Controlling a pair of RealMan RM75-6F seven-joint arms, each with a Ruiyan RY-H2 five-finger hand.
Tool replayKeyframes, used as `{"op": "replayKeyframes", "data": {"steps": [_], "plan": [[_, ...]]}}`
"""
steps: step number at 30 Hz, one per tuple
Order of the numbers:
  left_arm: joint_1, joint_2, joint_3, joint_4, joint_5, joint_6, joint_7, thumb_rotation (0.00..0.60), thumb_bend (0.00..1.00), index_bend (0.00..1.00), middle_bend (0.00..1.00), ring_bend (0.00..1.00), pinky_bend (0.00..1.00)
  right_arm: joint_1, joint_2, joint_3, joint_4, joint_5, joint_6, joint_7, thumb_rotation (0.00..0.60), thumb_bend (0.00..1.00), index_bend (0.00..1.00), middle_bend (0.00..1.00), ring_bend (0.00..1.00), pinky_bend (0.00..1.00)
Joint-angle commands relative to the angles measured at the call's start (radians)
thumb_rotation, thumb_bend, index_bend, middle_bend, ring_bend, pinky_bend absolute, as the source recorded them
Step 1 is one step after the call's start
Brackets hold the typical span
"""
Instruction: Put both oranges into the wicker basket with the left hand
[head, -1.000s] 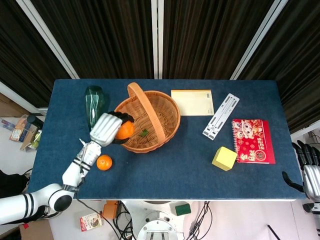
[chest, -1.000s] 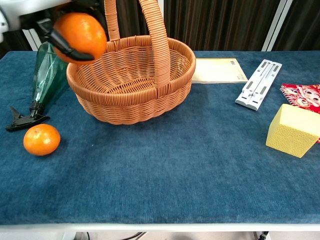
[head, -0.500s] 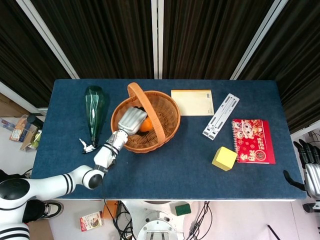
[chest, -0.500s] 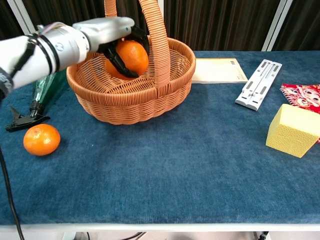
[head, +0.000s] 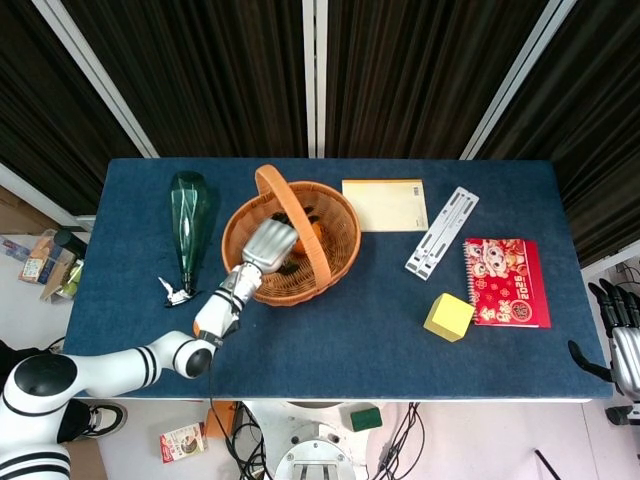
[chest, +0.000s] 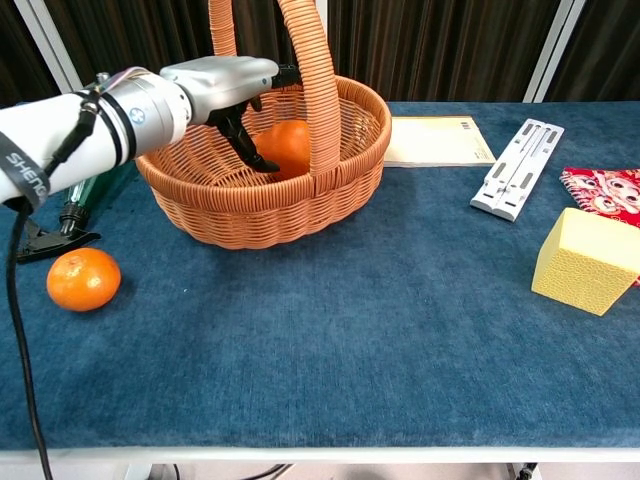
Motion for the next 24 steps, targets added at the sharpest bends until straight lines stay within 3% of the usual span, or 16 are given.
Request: {"op": "replayKeyframes", "data": {"steps": [1,8,14,19,24], "plan": [[0.037,0.069,0.024,-0.113,-0.002,0.057,0.056,0.600,0.17,0.10,0.06,0.04,0.25,-0.001,0.000,-0.001,0.000,-0.001,0.002,0.000,0.600,0.32,0.00,0.00,0.00,0.00],[0.158,0.250,0.058,-0.440,-0.020,0.236,0.148,0.600,0.18,0.13,0.10,0.04,0.26,-0.001,-0.002,-0.003,0.000,-0.007,0.002,-0.004,0.600,0.32,0.00,0.00,0.00,0.00],[0.315,0.403,0.154,-0.647,0.090,0.410,0.118,0.600,0.18,0.19,0.16,0.06,0.26,-0.002,-0.005,-0.004,-0.002,-0.006,0.003,-0.010,0.600,0.32,0.00,0.00,0.00,0.00],[0.436,0.488,0.260,-0.689,0.200,0.486,0.012,0.600,0.18,0.25,0.22,0.12,0.28,0.000,-0.008,-0.004,-0.005,-0.004,-0.001,-0.021,0.600,0.32,0.00,0.00,0.00,0.00],[0.511,0.538,0.349,-0.666,0.247,0.491,-0.023,0.600,0.18,0.26,0.22,0.14,0.29,-0.002,-0.008,-0.003,-0.008,-0.003,0.003,-0.024,0.600,0.32,0.00,0.00,0.00,0.00]]}}
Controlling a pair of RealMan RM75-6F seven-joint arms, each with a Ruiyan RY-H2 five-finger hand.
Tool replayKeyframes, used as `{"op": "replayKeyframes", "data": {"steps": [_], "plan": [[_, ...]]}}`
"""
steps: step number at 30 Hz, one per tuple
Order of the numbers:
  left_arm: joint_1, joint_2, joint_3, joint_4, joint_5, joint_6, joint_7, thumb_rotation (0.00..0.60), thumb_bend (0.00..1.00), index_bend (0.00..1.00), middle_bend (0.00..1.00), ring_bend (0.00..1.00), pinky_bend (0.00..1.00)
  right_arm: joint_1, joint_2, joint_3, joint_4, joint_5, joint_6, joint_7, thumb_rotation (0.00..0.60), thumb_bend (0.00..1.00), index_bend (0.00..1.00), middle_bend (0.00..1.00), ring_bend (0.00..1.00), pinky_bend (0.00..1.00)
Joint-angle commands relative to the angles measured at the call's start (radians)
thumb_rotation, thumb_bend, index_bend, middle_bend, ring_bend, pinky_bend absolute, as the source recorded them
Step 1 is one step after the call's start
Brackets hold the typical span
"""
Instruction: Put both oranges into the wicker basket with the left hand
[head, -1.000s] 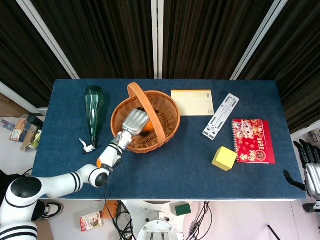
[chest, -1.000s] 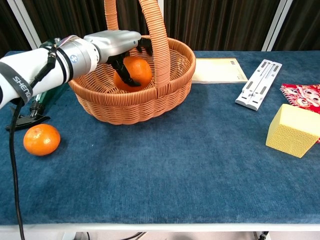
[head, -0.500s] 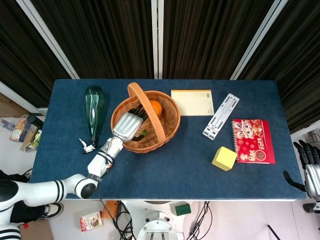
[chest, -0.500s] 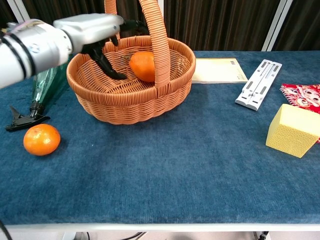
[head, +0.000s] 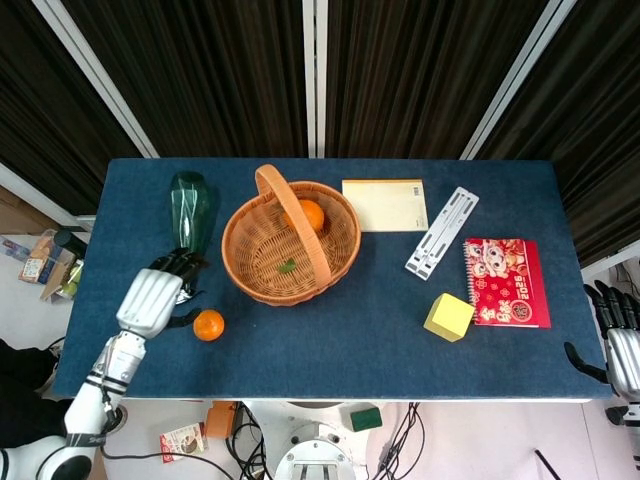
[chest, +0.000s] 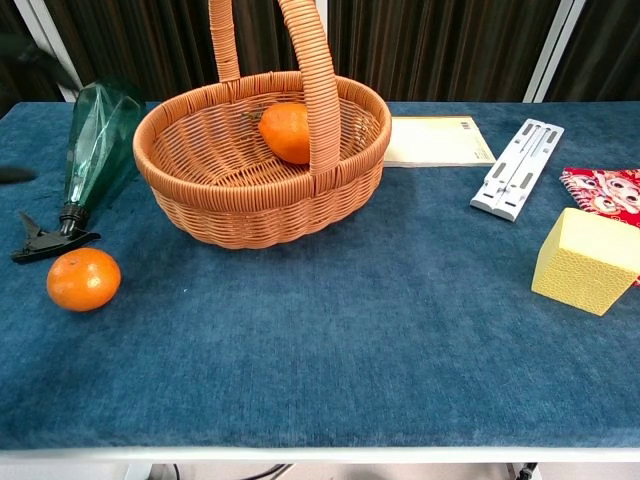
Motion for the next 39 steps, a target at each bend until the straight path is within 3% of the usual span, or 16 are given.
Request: {"op": "replayKeyframes", "data": {"steps": [1,8,18,24,32,39], "plan": [[0.057,0.029,0.066,0.019,0.039,0.011,-0.050,0.600,0.18,0.26,0.22,0.14,0.29,-0.003,0.001,0.001,-0.001,0.000,0.006,0.000,0.600,0.32,0.00,0.00,0.00,0.00],[0.093,-0.044,0.119,0.121,0.059,-0.075,-0.099,0.600,0.18,0.26,0.22,0.14,0.28,-0.008,0.000,-0.002,-0.002,-0.010,0.018,-0.002,0.600,0.32,0.00,0.00,0.00,0.00],[0.059,-0.177,0.064,0.256,0.039,-0.194,-0.144,0.600,0.18,0.18,0.18,0.14,0.28,-0.009,0.002,-0.004,0.000,-0.013,0.019,0.005,0.600,0.32,0.00,0.00,0.00,0.00],[0.052,-0.230,0.039,0.326,0.023,-0.216,-0.117,0.600,0.18,0.18,0.18,0.14,0.28,-0.008,0.004,-0.004,0.001,-0.010,0.013,0.008,0.600,0.32,0.00,0.00,0.00,0.00],[0.045,-0.261,0.024,0.365,-0.007,-0.251,-0.079,0.600,0.19,0.26,0.20,0.16,0.31,-0.005,0.005,-0.002,-0.003,-0.001,0.004,0.003,0.600,0.32,0.00,0.00,0.00,0.00],[0.059,-0.293,0.019,0.402,0.046,-0.207,-0.093,0.600,0.25,0.39,0.38,0.35,0.48,-0.004,0.004,-0.001,-0.005,0.002,0.000,-0.002,0.600,0.32,0.00,0.00,0.00,0.00]]}}
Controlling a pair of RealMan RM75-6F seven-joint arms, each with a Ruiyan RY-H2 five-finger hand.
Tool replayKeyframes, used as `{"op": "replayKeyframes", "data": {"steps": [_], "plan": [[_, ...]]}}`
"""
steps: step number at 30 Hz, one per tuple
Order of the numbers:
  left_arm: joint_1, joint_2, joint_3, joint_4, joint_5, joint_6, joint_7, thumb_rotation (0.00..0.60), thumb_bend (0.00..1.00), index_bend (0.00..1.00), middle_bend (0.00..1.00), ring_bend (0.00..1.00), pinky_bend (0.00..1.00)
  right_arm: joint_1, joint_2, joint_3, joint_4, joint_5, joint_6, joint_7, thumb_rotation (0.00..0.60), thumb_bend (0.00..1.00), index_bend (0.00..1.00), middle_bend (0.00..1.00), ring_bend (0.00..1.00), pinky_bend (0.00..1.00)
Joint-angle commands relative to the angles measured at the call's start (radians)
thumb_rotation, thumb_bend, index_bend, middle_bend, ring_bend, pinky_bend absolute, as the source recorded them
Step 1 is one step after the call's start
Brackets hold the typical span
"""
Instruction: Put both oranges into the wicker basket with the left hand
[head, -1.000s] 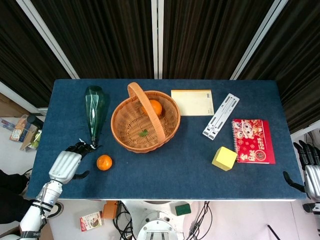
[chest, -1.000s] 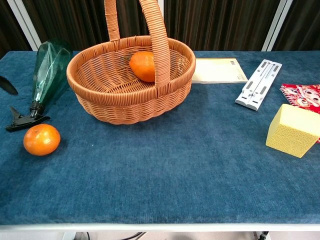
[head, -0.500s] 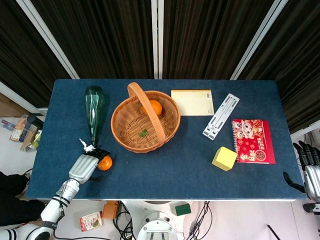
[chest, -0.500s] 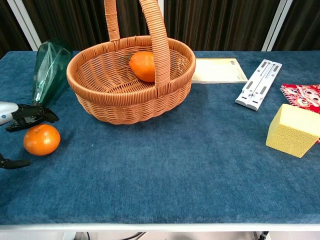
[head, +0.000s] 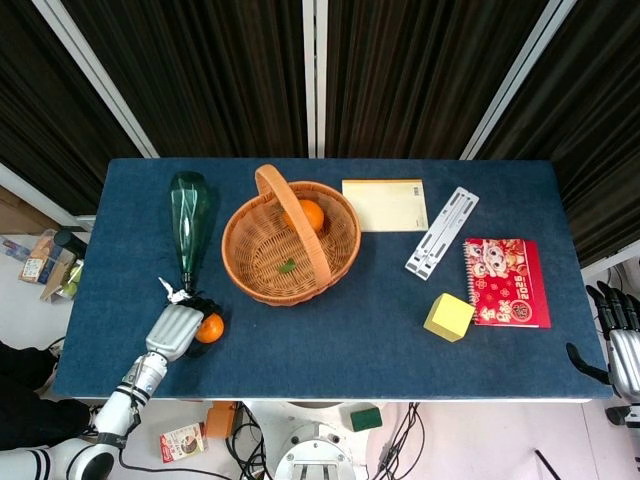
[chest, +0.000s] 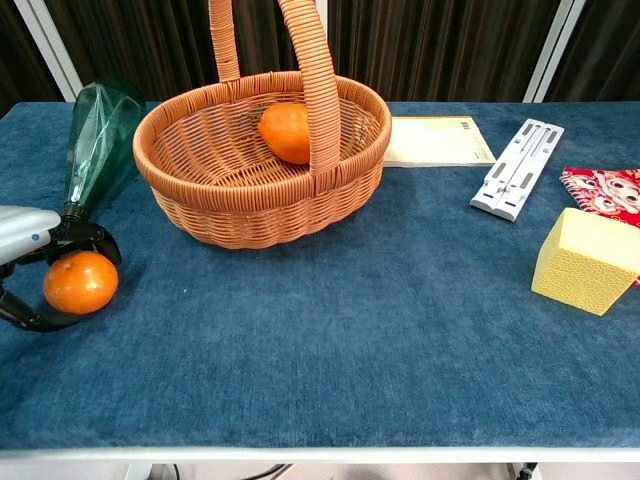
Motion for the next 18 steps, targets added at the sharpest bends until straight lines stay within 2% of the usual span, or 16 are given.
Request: {"op": "replayKeyframes", "data": {"steps": [1,4,11,18], "plan": [[0.008,-0.015,-0.002,0.019,0.023,0.021,-0.010,0.600,0.27,0.41,0.41,0.38,0.51,0.000,0.000,0.000,0.000,0.000,0.000,-0.001,0.600,0.32,0.00,0.00,0.00,0.00],[0.013,-0.019,-0.004,0.023,0.032,0.030,-0.016,0.600,0.29,0.46,0.47,0.43,0.56,-0.001,0.001,0.000,0.000,-0.001,0.002,0.001,0.600,0.32,0.00,0.00,0.00,0.00],[0.022,0.031,-0.029,-0.048,0.063,0.083,-0.012,0.600,0.30,0.48,0.48,0.44,0.56,-0.002,0.000,-0.001,0.001,-0.003,0.004,0.002,0.600,0.32,0.00,0.00,0.00,0.00],[0.009,0.165,-0.135,-0.204,0.032,0.151,0.042,0.600,0.30,0.48,0.48,0.44,0.56,-0.002,0.001,-0.001,-0.001,-0.004,0.005,0.002,0.600,0.32,0.00,0.00,0.00,0.00]]}}
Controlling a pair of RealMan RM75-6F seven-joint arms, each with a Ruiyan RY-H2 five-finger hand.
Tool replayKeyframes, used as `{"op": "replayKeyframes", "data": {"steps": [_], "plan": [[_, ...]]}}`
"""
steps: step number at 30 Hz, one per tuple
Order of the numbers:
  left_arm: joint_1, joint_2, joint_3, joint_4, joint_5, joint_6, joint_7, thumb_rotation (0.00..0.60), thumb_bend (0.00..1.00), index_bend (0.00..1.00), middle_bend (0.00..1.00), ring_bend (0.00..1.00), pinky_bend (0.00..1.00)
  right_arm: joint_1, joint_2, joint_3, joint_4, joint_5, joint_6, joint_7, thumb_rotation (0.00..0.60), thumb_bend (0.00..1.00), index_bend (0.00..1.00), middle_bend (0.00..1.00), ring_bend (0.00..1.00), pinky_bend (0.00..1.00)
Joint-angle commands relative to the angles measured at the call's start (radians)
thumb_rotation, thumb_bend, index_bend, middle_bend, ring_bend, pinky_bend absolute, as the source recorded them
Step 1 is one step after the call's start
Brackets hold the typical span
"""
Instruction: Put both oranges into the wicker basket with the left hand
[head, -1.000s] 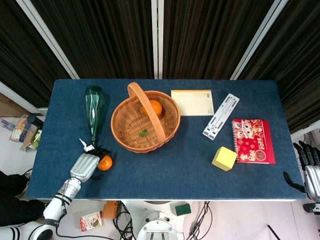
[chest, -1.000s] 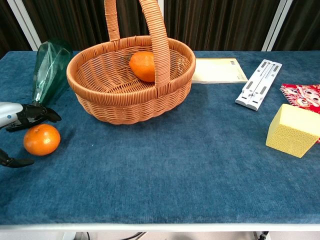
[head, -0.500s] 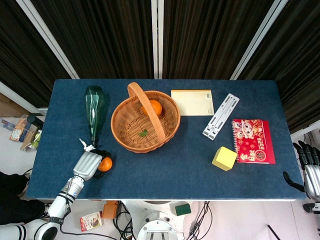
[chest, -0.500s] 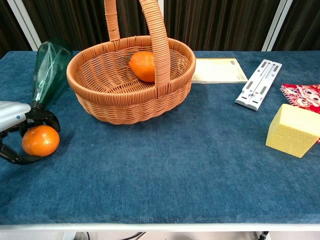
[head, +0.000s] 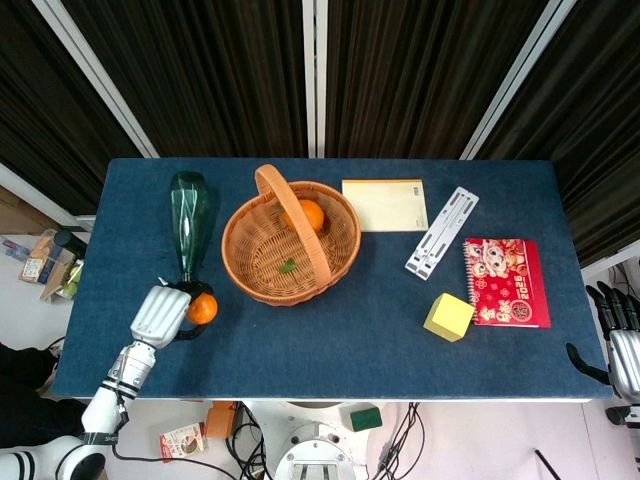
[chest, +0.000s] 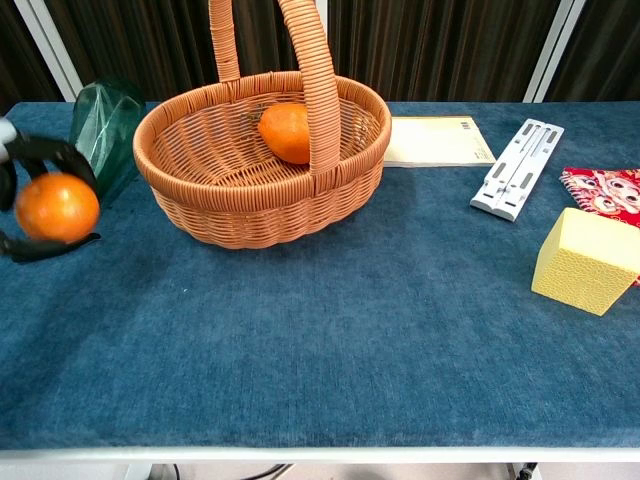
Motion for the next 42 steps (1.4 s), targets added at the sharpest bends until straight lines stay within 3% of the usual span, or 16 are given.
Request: {"op": "replayKeyframes", "data": {"steps": [1,7,16,25,27,30,31,32,42], "plan": [[-0.020,0.074,-0.073,-0.097,-0.025,0.027,0.037,0.600,0.30,0.48,0.48,0.44,0.56,0.001,-0.001,0.000,-0.001,0.000,-0.002,-0.003,0.600,0.32,0.00,0.00,0.00,0.00],[-0.130,0.064,-0.156,-0.122,-0.045,-0.055,0.120,0.600,0.30,0.48,0.48,0.44,0.55,0.004,-0.003,-0.001,-0.003,0.002,-0.009,-0.011,0.600,0.32,0.00,0.00,0.00,0.00],[-0.315,-0.107,-0.256,0.034,-0.221,-0.217,0.160,0.600,0.30,0.48,0.48,0.44,0.55,0.002,0.003,0.002,0.004,0.005,-0.006,0.011,0.600,0.32,0.00,0.00,0.00,0.00],[-0.423,-0.271,-0.258,0.259,-0.347,-0.309,0.167,0.600,0.30,0.47,0.48,0.44,0.54,0.006,0.008,0.005,0.010,0.013,-0.018,0.027,0.600,0.32,0.00,0.00,0.00,0.00],[-0.433,-0.279,-0.252,0.276,-0.365,-0.327,0.168,0.600,0.30,0.42,0.44,0.41,0.53,0.006,0.009,0.005,0.010,0.013,-0.018,0.029,0.600,0.32,0.00,0.00,0.00,0.00],[-0.446,-0.260,-0.234,0.264,-0.397,-0.359,0.195,0.600,0.27,0.16,0.20,0.19,0.37,0.008,0.008,0.005,0.011,0.014,-0.021,0.029,0.600,0.32,0.00,0.00,0.00,0.00],[-0.447,-0.258,-0.234,0.260,-0.395,-0.349,0.201,0.600,0.25,0.10,0.11,0.11,0.31,0.009,0.008,0.005,0.011,0.014,-0.022,0.028,0.600,0.32,0.00,0.00,0.00,0.00],[-0.446,-0.258,-0.232,0.258,-0.383,-0.329,0.200,0.600,0.25,0.09,0.08,0.09,0.29,0.010,0.008,0.004,0.011,0.014,-0.025,0.026,0.600,0.32,0.00,0.00,0.00,0.00],[-0.396,-0.164,-0.184,0.134,-0.318,-0.228,0.212,0.600,0.21,0.08,0.06,0.06,0.25,0.006,0.006,0.002,0.010,0.009,-0.016,0.023,0.600,0.32,0.00,0.00,0.00,0.00]]}}
